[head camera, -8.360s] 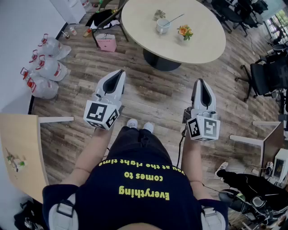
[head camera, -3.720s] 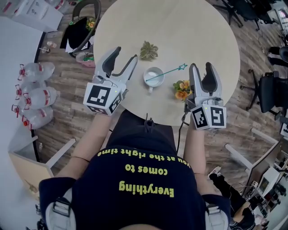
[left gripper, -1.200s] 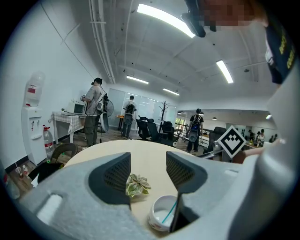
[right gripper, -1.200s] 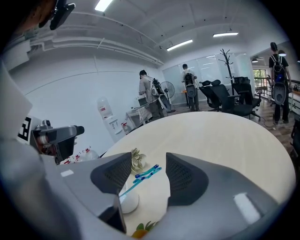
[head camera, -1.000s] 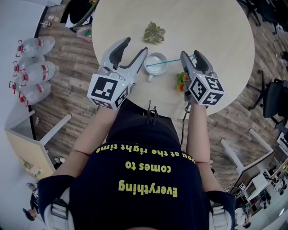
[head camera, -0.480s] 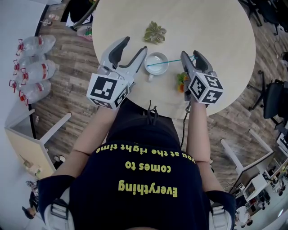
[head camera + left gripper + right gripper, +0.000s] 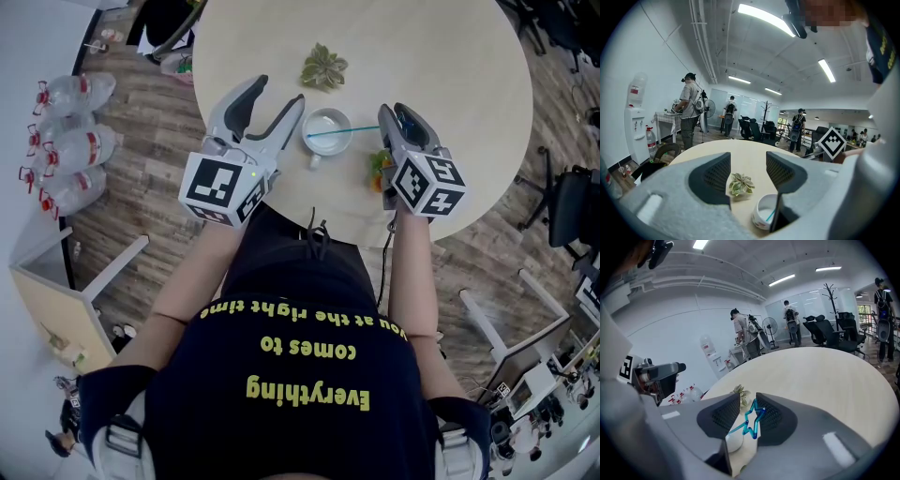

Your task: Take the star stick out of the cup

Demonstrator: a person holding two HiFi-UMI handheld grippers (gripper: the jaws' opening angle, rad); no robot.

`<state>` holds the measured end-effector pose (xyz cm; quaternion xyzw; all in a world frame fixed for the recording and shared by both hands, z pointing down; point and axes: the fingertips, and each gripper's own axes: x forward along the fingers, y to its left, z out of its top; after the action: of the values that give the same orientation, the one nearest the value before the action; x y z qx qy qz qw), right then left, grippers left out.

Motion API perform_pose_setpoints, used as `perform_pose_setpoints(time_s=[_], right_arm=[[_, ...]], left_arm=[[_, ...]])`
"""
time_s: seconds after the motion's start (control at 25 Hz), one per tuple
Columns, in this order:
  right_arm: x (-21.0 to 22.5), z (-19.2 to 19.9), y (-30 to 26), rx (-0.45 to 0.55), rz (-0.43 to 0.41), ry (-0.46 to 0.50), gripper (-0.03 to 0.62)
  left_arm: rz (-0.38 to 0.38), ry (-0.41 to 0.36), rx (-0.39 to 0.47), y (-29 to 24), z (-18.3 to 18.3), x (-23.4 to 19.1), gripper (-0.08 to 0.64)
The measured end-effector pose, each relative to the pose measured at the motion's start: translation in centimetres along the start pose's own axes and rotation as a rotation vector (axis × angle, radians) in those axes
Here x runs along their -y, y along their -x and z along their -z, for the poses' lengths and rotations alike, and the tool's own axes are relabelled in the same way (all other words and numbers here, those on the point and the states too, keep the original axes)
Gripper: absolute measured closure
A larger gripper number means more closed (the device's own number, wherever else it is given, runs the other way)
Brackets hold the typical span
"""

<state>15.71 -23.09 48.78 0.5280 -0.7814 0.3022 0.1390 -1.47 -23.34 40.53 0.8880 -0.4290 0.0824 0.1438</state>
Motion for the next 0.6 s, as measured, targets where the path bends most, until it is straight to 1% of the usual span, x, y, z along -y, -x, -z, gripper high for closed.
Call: perform_pose_setpoints(time_s=[0.08,0.32,0.6], right_arm=[[-0.04,-0.02,0.05,0.0,0.0,0.002,0.483],[-0.2,0.15,0.45,-0.008,-0.004,0.002,0.488],[-0.97,0.21,0.57,-0.019,-0.023,0.009,0.522]], left_arm=[[-0.001,0.0,0.001,0.02,-0.02,-0.06,0.324],[0.0,0.002,0.004,0.18,0.01,0.03,0.324],[-0.002,-0.001,0.02,0.1,-0.45,-0.36,0.324]])
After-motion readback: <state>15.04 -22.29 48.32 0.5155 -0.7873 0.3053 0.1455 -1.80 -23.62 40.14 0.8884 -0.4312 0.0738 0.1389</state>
